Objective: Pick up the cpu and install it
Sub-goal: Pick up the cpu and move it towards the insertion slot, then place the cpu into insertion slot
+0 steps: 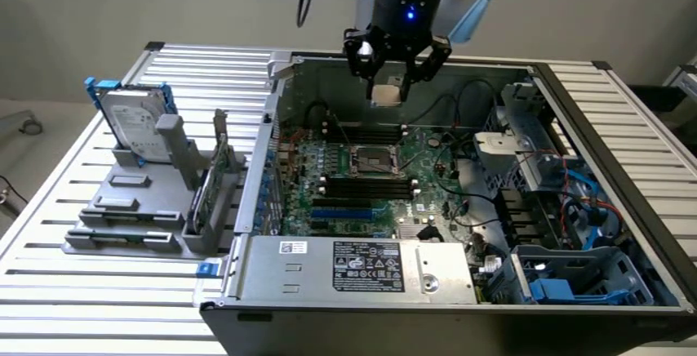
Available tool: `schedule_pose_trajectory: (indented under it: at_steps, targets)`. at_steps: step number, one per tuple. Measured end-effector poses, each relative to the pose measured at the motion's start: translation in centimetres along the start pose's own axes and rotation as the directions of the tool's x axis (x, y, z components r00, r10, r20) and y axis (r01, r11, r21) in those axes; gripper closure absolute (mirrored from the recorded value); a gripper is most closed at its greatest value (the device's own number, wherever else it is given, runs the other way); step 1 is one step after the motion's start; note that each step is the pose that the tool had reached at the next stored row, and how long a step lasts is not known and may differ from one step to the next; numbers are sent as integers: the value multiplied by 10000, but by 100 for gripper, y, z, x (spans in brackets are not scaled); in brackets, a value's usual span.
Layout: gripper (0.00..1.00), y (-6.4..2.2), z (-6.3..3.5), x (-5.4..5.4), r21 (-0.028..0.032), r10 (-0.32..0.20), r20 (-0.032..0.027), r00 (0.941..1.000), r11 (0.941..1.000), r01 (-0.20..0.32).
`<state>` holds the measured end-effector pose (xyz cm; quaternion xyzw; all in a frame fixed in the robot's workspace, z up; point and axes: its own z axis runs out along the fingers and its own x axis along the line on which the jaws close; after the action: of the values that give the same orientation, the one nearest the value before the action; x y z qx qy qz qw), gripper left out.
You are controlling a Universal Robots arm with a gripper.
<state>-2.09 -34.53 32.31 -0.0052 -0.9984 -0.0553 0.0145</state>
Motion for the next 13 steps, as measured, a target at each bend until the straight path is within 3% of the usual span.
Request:
schedule_pose_trajectory:
  at_steps: [13]
  targets:
    - [45, 0, 0, 0, -1, 0, 0, 10000, 10000, 0]
